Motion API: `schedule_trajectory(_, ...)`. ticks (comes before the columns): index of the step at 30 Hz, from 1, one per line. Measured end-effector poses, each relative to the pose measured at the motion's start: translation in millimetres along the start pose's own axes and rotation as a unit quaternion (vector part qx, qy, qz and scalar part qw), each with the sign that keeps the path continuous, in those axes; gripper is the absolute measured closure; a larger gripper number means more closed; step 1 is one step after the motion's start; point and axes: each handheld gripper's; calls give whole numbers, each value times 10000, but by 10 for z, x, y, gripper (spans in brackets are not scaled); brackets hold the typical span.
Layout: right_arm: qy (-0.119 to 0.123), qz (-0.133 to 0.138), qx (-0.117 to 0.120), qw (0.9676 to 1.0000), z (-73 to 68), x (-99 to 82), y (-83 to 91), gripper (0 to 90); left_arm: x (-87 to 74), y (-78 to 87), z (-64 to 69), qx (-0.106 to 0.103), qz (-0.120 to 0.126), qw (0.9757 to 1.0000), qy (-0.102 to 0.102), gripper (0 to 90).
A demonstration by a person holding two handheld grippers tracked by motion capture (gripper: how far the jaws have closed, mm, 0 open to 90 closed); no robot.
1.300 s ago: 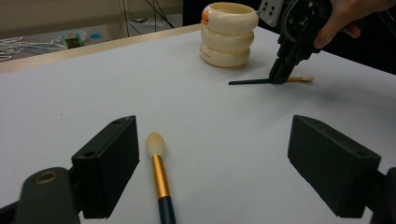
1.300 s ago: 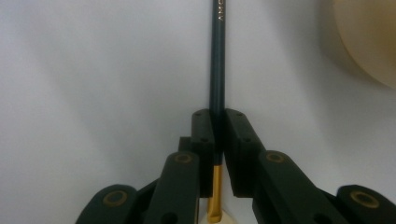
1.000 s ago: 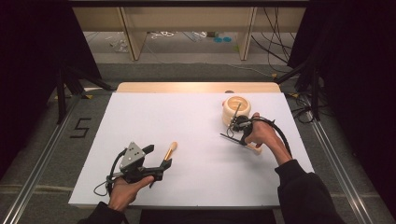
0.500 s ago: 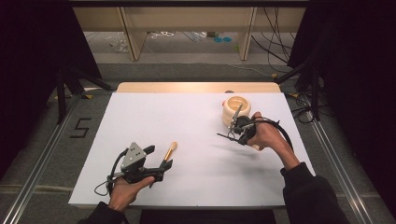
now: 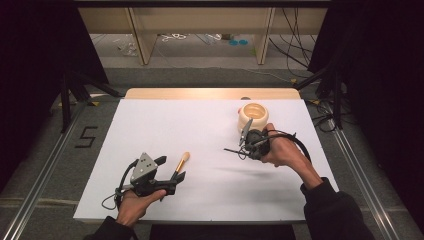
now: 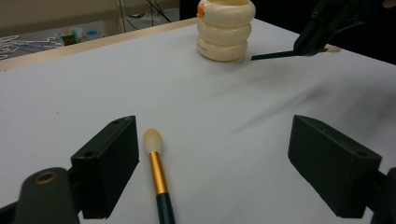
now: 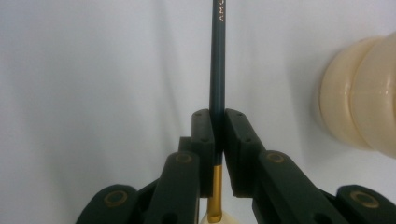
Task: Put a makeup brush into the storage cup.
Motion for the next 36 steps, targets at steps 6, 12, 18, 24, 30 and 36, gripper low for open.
schedule_trajectory(6,322,122,15,9994,-139,113,88,829,11,-40,32,-82,-224,9997,-99,160)
schedule_trajectory(12,584,80,114,9982,-295,201,110,829,34,-93,40,-263,-465,9983,-216,161)
schedule_trajectory(18,790,18,161,9967,-406,244,140,829,73,-147,57,-433,-702,9964,-181,165)
schedule_trajectory(24,873,92,189,9960,-477,266,185,829,112,-217,79,-583,-956,9934,-245,171)
schedule_trajectory(30,986,116,238,9948,-540,275,197,829,145,-287,117,-725,-1302,9877,-477,176)
schedule_trajectory(36,1107,154,276,9934,-553,277,187,829,180,-340,172,-707,-1422,9853,-626,193)
Point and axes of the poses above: each handheld gripper's, and its own axes: y roughly backward along the jaws, x roughly out of its top, z roughly to its right, and after that the axes turned 10 degrees about -x, right-handed
